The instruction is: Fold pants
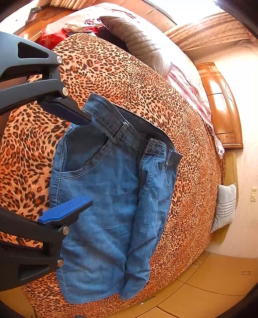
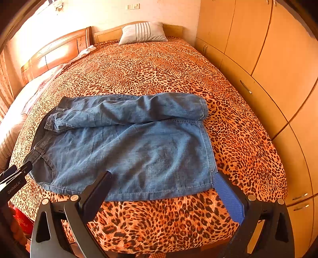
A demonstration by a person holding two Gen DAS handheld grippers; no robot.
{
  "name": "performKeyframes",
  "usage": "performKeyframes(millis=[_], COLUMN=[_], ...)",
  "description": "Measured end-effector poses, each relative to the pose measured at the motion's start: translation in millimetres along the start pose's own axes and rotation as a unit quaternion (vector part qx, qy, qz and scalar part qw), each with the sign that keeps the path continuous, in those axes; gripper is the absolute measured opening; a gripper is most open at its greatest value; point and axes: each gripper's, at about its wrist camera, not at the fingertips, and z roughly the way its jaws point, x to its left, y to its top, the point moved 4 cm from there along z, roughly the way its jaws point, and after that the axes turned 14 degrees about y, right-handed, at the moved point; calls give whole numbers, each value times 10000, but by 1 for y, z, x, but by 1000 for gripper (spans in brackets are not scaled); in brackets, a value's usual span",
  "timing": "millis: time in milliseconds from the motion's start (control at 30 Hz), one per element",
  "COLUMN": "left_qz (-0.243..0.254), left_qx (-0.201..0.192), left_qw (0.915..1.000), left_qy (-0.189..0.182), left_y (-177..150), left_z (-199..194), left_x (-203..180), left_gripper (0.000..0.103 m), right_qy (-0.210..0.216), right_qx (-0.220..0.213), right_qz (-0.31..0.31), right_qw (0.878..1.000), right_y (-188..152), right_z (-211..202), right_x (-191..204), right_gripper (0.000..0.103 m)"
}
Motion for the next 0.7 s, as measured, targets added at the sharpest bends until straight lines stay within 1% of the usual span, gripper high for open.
performKeyframes(millis=[133,200,300,567,700], left_qz=[41,56,77,143,309], left_qx=[11,26,54,89,253], left_qw=[10000,10000,9999,9998,9991], left_qy=[-17,-24,-48,-51,125], left_y=[3,5,8,17,26], left_z=[5,7,12,25,43], left_x=[-1,-2,-4,-8,-12], left_gripper=[74,74,74,75,75], right_qy=[24,-8,-46,-25,5], right_qx=[55,-41,38,5,131], right_qz=[55,23,35,72,119], right_qw=[10000,10000,10000,10000,9998], right_y=[2,4,5,13,17], right_z=[4,5,9,19,26], right_x=[1,1,3,7,5], right_gripper=[102,102,102,102,102])
